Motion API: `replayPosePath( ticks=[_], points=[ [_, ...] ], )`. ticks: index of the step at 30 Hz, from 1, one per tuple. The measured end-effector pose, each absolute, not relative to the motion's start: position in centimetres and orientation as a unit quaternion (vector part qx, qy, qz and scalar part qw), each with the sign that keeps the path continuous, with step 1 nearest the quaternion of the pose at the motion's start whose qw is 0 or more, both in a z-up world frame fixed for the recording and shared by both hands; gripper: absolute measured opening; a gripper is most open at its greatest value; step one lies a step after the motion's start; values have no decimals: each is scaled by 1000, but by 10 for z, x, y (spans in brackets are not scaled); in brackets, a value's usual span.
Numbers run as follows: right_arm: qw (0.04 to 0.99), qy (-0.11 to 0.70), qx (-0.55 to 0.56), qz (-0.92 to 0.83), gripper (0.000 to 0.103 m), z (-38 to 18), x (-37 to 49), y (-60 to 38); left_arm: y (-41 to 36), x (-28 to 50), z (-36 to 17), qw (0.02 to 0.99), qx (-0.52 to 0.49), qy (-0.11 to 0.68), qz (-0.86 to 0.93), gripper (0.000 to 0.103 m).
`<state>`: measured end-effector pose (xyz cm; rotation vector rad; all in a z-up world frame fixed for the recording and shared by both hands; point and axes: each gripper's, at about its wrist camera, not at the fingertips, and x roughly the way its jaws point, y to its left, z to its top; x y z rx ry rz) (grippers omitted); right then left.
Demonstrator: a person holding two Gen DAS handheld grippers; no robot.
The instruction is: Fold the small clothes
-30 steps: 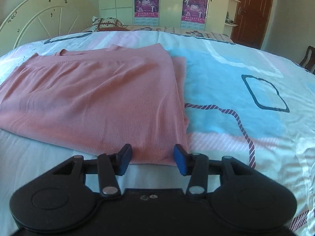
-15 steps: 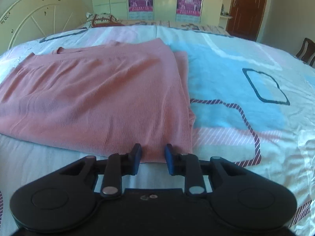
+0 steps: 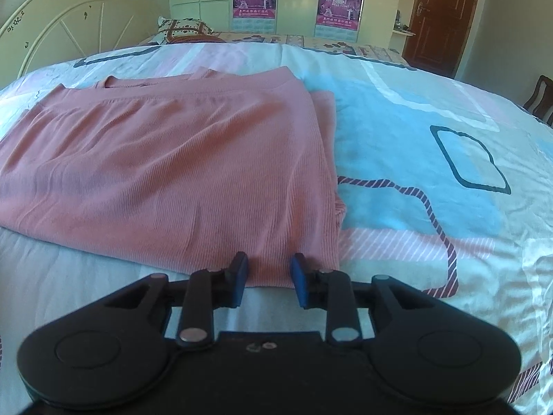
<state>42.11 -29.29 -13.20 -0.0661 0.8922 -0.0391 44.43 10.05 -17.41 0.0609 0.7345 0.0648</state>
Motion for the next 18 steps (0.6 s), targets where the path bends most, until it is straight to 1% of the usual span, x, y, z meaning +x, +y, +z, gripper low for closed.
replayPosePath(
  ticks=[1,4,5,7,8,9,10,11,13,14,15,16,18],
  points=[
    [901,432,-34,-19,28,-132,421,-292,101,445,-174,932,30,361,32,80],
    [899,435,-39,-18,28,-132,422,-292,108,450,-173,922,9,383,45,91],
    [898,437,-39,-19,29,-130,423,-291,115,450,-170,919,-17,390,49,91],
    [902,431,-28,-17,34,-120,418,-291,124,437,-162,921,-51,380,63,91],
    [911,412,-21,-5,40,-113,410,-291,128,430,-160,922,-74,376,58,91],
    [919,394,-14,8,45,-107,401,-291,133,420,-159,920,-109,373,47,90],
    [920,391,-10,15,44,-105,397,-290,137,413,-160,916,-141,373,40,85],
    [920,392,-4,22,43,-105,393,-289,138,406,-162,912,-171,372,36,77],
    [921,386,23,39,42,-104,387,-289,140,394,-172,896,-247,368,25,71],
    [921,384,35,44,36,-104,386,-287,140,389,-178,887,-284,365,24,67],
    [921,384,45,50,24,-103,386,-284,139,386,-183,879,-312,359,26,64],
    [920,385,54,57,20,-103,387,-282,138,383,-188,875,-332,351,33,60],
    [919,381,69,69,13,-102,390,-275,137,385,-194,866,-363,340,45,60]
  ],
)
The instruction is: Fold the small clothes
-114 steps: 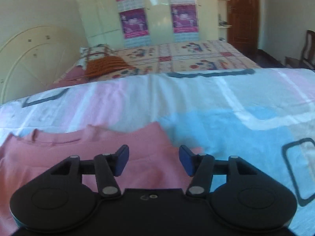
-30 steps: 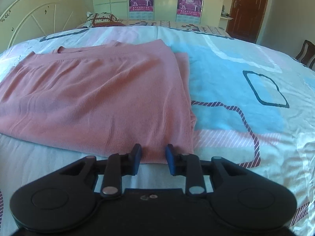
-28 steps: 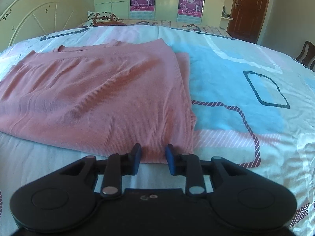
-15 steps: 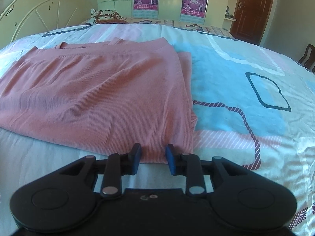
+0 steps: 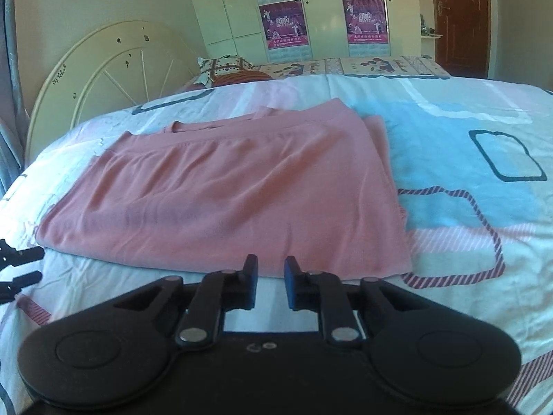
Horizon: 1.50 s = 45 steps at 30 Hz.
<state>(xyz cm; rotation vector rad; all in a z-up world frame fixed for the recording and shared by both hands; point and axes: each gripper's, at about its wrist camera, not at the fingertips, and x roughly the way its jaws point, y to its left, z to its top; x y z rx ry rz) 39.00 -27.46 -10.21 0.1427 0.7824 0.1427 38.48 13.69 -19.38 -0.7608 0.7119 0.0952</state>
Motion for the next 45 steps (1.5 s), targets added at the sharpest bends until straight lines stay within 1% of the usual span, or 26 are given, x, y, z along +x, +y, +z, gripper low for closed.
replayPosePath(
  ticks=[2,5,15,16,17,18,19,20,21,22,23,24,25,27,28,30,32,34,37,39,42,45],
  points=[
    [919,380,74,78,9,-101,395,-266,140,392,-199,856,-392,334,45,60],
    [916,383,82,91,9,-101,408,-251,144,409,-206,847,-420,323,43,60],
    [909,387,93,123,9,-100,481,-197,152,471,-219,847,-447,284,42,60],
    [909,389,90,124,9,-102,488,-191,153,477,-220,847,-448,282,44,55],
    [908,390,88,123,9,-103,495,-186,155,482,-221,846,-451,281,50,45],
    [908,392,86,122,9,-106,502,-182,157,485,-224,842,-457,281,56,38],
    [907,395,86,120,9,-108,509,-178,160,489,-228,835,-467,283,61,20],
    [905,398,86,118,9,-110,513,-175,164,494,-235,828,-480,284,63,12],
    [905,400,86,117,9,-113,517,-172,167,495,-241,823,-493,276,56,12],
    [904,402,85,116,9,-116,520,-169,166,498,-242,827,-488,274,52,11],
    [903,405,84,115,9,-118,521,-167,164,499,-240,836,-472,274,47,8],
    [903,407,82,115,9,-120,522,-166,163,500,-237,838,-468,277,47,8],
    [902,409,81,113,9,-121,522,-165,165,498,-232,832,-484,269,40,8],
    [901,411,82,110,9,-122,523,-165,166,491,-217,847,-479,229,17,8],
    [901,411,82,110,9,-123,522,-166,167,493,-215,850,-473,231,16,8],
    [894,430,75,101,3,-133,527,-166,169,502,-225,843,-475,253,26,8],
    [895,428,76,101,2,-137,528,-167,172,509,-239,826,-488,279,40,8],
    [894,431,70,101,2,-136,529,-166,174,510,-244,817,-508,269,39,8],
    [894,432,66,103,2,-136,530,-165,168,518,-238,825,-493,273,41,8],
    [894,430,66,107,2,-137,531,-167,164,520,-229,833,-484,265,31,8],
    [893,429,71,118,2,-138,534,-170,148,525,-201,854,-456,250,7,8],
    [892,420,105,128,2,-133,533,-185,122,533,-168,872,-427,238,-25,8]
  ],
)
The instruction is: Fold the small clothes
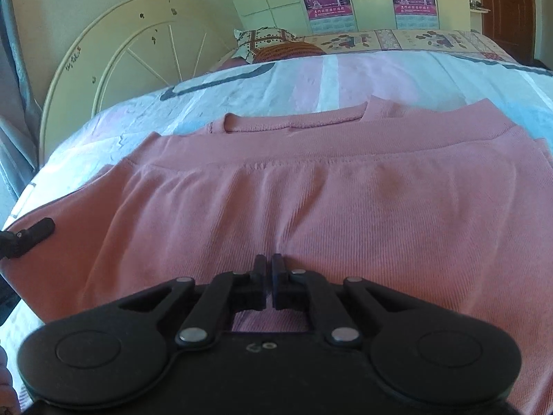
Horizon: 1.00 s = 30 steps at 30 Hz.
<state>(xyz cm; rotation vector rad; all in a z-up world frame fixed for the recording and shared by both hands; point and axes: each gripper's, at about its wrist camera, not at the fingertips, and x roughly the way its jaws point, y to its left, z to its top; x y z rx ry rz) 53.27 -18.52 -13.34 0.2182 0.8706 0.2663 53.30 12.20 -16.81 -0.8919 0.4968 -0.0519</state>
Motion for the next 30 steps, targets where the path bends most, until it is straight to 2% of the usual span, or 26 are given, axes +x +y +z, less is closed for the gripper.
replayPosePath(
  ticks=[2,7,11,14,15,16,17,18,20,24,28,30],
  points=[
    [903,388,144,118,9,-122,522,-211,94,542,-146,884,-402,232,-56,8],
    [917,334,209,66,10,-95,493,-306,-5,556,-104,899,-333,251,-137,8],
    [914,320,248,26,10,-84,470,-386,-98,557,-98,895,-279,287,-198,8],
    [908,320,269,5,10,-87,455,-429,-174,554,-115,881,-225,348,-231,8],
    [905,321,279,0,13,-90,451,-442,-200,554,-125,874,-192,377,-239,10],
    [902,322,289,-1,16,-93,448,-451,-221,554,-135,861,-162,420,-236,27],
    [899,322,297,-1,23,-95,446,-458,-232,552,-137,849,-142,450,-238,34],
    [896,323,304,2,36,-97,444,-464,-232,542,-131,852,-137,438,-250,34],
    [898,316,305,13,45,-95,441,-467,-211,528,-110,863,-150,399,-270,38],
    [893,324,305,68,34,-91,452,-457,-139,532,-85,907,-151,343,-192,40],
    [886,361,280,85,35,-97,466,-435,-89,551,-103,910,-124,374,-130,40],
    [887,367,268,78,39,-98,466,-427,-80,543,-113,912,-113,373,-124,40]
  ],
)
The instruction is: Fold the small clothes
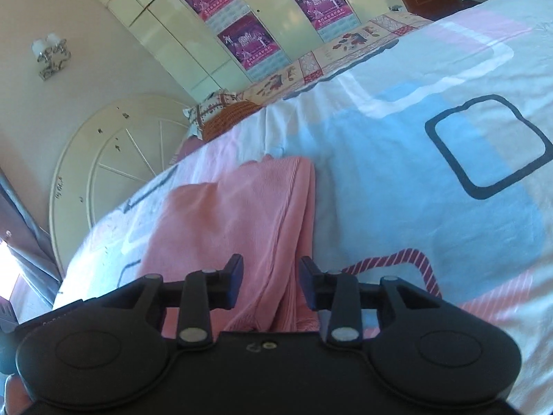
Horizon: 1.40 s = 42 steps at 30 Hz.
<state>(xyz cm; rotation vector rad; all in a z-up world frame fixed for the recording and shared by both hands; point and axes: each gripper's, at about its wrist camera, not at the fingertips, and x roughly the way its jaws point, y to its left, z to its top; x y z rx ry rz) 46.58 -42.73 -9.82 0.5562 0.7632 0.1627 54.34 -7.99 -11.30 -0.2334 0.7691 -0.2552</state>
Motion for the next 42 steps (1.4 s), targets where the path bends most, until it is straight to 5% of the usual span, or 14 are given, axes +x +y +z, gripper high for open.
replayPosePath(
  ticks=[4,7,11,12,14,17,22,24,26,29,36,38,40,42],
  points=[
    [898,369,235,57,39,-99,484,-422,-75,549,-114,921,-118,349,-128,44],
    [894,381,229,57,38,-104,507,-420,-86,581,-123,923,-111,345,-128,75],
    [892,401,205,44,36,-109,529,-412,-95,625,-147,907,-98,379,-155,74],
    [890,407,201,41,33,-112,534,-410,-98,629,-151,905,-86,386,-155,68],
    [887,419,189,39,26,-118,541,-406,-97,629,-161,905,-90,383,-161,40],
    [903,399,150,62,16,-114,541,-393,-73,609,-167,912,-167,335,-166,31],
    [924,355,97,104,8,-106,531,-385,-55,595,-185,905,-229,321,-157,31],
    [913,387,94,94,8,-122,541,-389,-61,601,-186,904,-219,335,-153,38],
    [912,383,108,95,8,-124,542,-394,-67,608,-186,904,-187,359,-136,62],
    [913,389,98,74,23,-116,539,-393,-63,598,-170,913,-171,349,-122,64],
    [909,392,115,87,40,-91,488,-391,-70,561,-151,916,-97,357,-154,64],
    [904,402,118,88,36,-91,476,-389,-72,550,-153,916,-85,362,-150,64],
    [902,412,101,84,9,-95,465,-385,-68,540,-155,917,-86,364,-139,64],
    [899,420,98,72,10,-104,456,-389,-61,531,-157,918,-93,363,-131,64]
  ],
)
